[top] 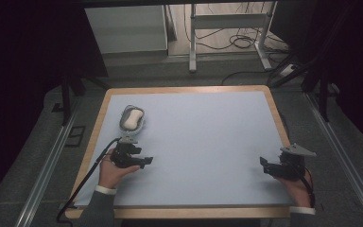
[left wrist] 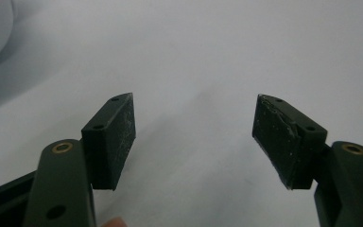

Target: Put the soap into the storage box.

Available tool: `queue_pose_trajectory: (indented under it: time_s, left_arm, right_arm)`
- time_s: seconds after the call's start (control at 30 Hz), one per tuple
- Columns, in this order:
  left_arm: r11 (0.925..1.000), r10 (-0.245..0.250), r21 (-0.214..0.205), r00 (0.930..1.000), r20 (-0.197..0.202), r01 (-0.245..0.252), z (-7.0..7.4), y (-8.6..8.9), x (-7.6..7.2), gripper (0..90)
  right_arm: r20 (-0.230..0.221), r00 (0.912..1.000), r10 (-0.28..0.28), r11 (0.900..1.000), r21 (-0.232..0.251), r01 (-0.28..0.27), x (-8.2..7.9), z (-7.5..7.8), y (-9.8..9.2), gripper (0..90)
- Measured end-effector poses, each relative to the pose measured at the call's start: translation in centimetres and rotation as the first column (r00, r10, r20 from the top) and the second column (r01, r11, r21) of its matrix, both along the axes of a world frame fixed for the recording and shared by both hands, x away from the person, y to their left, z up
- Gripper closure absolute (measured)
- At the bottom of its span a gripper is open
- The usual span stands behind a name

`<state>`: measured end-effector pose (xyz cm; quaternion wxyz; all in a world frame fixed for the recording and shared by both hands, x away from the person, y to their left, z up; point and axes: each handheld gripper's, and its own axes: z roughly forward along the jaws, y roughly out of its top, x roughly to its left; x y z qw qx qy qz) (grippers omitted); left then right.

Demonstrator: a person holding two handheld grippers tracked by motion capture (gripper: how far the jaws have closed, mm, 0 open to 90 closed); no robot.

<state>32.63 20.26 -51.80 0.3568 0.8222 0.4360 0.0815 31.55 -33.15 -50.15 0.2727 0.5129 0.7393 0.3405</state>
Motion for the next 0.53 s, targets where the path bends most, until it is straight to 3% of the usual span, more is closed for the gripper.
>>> queue_pose_trajectory:
  time_s: [0.53]
  left_arm:
    - [0.9986,0.015,-0.052,0.9990,0.043,-0.013,0.73,0.16,-0.49,30.3]
  right_arm:
    - [0.011,0.9999,0.003,1.0000,-0.002,-0.003,0.05,0.11,-0.04,8.5]
